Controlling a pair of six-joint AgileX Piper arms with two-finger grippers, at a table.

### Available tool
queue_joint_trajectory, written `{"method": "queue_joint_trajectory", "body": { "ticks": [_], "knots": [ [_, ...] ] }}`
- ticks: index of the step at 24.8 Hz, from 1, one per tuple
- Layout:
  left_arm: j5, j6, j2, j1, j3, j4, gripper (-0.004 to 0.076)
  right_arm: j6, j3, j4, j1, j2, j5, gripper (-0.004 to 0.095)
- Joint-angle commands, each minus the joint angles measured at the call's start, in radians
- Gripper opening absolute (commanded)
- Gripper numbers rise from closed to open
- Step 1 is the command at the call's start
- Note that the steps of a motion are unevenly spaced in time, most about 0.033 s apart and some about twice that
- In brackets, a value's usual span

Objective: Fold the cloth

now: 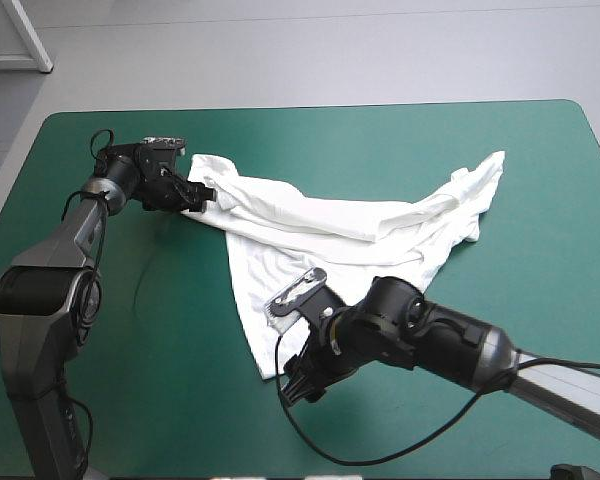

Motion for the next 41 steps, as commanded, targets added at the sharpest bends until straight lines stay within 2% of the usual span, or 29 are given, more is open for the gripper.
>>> {"method": "queue_joint_trajectory", "body": {
  "ticks": [1, 4, 7, 10, 11, 15, 21, 23, 25, 26, 28, 30, 32, 36, 41],
  "knots": [
    [-0.040, 0.005, -0.022, -0.003, -0.032, -0.054, 0.0468, -0.001, -0.023, -0.015, 0.038, 0.030, -0.065, 0.0673],
    [-0.006, 0.005, -0.006, -0.005, -0.032, -0.056, 0.0370, -0.001, -0.023, -0.015, 0.049, 0.071, -0.113, 0.0673],
    [0.026, 0.014, -0.005, -0.005, -0.032, -0.056, 0.0208, -0.001, -0.023, -0.022, 0.059, 0.105, -0.185, 0.0673],
    [0.042, 0.046, -0.005, -0.005, -0.029, -0.058, 0.0014, -0.009, -0.023, -0.025, 0.059, 0.147, -0.228, 0.0673],
    [0.046, 0.049, -0.005, -0.005, -0.029, -0.058, -0.0006, -0.011, -0.023, -0.027, 0.059, 0.163, -0.239, 0.0673],
    [0.043, 0.049, -0.005, -0.005, -0.029, -0.058, -0.0009, -0.014, -0.023, -0.029, 0.059, 0.224, -0.282, 0.0673],
    [0.050, 0.049, -0.005, -0.005, -0.029, -0.060, -0.0009, -0.008, -0.023, -0.093, 0.059, 0.341, -0.371, 0.0657],
    [0.050, 0.049, -0.005, -0.005, -0.029, -0.060, -0.0009, 0.006, -0.023, -0.098, 0.059, 0.366, -0.367, 0.0489],
    [0.055, 0.049, -0.007, -0.005, -0.029, -0.060, -0.0009, 0.006, -0.023, -0.101, 0.059, 0.375, -0.365, 0.0091],
    [0.057, 0.049, -0.016, -0.005, -0.029, -0.060, -0.0009, 0.006, -0.023, -0.104, 0.059, 0.367, -0.370, -0.0011],
    [0.055, 0.049, -0.060, -0.005, -0.031, -0.060, -0.0009, 0.028, -0.023, -0.152, 0.059, 0.317, -0.346, -0.0019],
    [0.067, 0.049, -0.140, -0.005, -0.058, -0.077, -0.0009, 0.114, -0.027, -0.265, 0.059, 0.219, -0.282, -0.0019],
    [0.099, 0.049, -0.234, -0.005, -0.099, -0.098, -0.0009, 0.191, -0.072, -0.410, 0.059, 0.097, -0.147, -0.0019],
    [0.152, 0.049, -0.388, -0.005, -0.197, -0.132, -0.0009, 0.213, -0.227, -0.581, 0.059, -0.088, 0.037, -0.0019],
    [0.157, 0.049, -0.569, -0.005, -0.326, -0.137, -0.0009, 0.174, -0.479, -0.710, 0.059, -0.226, 0.152, -0.0019]
  ]
}}
